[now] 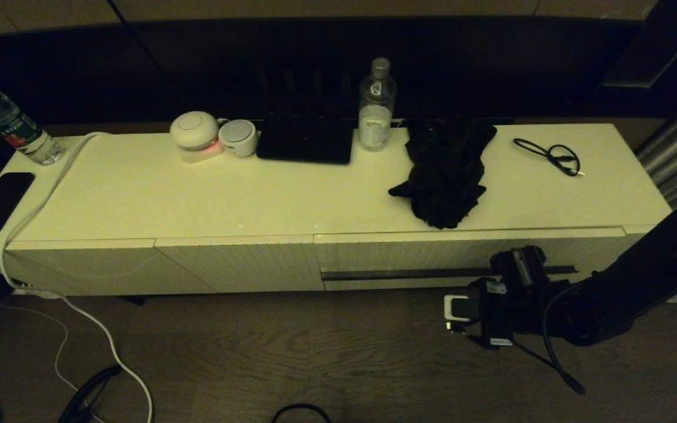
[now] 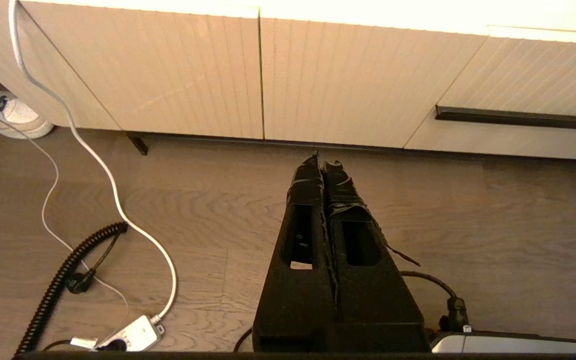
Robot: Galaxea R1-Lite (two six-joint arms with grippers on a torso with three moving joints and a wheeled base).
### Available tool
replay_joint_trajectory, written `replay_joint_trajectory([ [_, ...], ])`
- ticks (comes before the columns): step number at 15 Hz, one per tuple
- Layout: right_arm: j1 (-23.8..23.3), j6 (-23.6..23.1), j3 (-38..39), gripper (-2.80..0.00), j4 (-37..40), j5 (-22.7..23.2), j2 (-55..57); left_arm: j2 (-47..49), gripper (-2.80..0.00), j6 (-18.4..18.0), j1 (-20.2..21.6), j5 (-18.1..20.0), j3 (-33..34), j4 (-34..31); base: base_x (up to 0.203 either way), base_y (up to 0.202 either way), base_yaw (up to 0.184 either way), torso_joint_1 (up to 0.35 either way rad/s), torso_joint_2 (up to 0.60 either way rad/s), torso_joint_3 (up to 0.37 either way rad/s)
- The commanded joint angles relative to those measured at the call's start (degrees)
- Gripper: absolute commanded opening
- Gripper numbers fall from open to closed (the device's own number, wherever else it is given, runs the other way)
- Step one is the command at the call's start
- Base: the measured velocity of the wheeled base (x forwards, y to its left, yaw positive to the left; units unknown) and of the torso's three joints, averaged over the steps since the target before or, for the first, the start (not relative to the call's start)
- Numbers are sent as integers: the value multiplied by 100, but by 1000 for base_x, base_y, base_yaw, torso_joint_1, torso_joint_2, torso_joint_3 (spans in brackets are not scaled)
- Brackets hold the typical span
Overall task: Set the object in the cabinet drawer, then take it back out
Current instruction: Open the drawer
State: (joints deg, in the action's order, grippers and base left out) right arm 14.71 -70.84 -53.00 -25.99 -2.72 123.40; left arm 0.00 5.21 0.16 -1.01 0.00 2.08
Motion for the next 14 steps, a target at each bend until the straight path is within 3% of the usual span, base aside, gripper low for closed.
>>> replay_joint_trajectory([
  [1,-21,-35,-166,0,-20,-1,131,-9,-280,7,2,-4,0,2,0,0,0,0,0,0],
  [14,-220,-257,-566,0,-196,168,488,-9,-280,7,2,-4,0,2,0,0,0,0,0,0],
])
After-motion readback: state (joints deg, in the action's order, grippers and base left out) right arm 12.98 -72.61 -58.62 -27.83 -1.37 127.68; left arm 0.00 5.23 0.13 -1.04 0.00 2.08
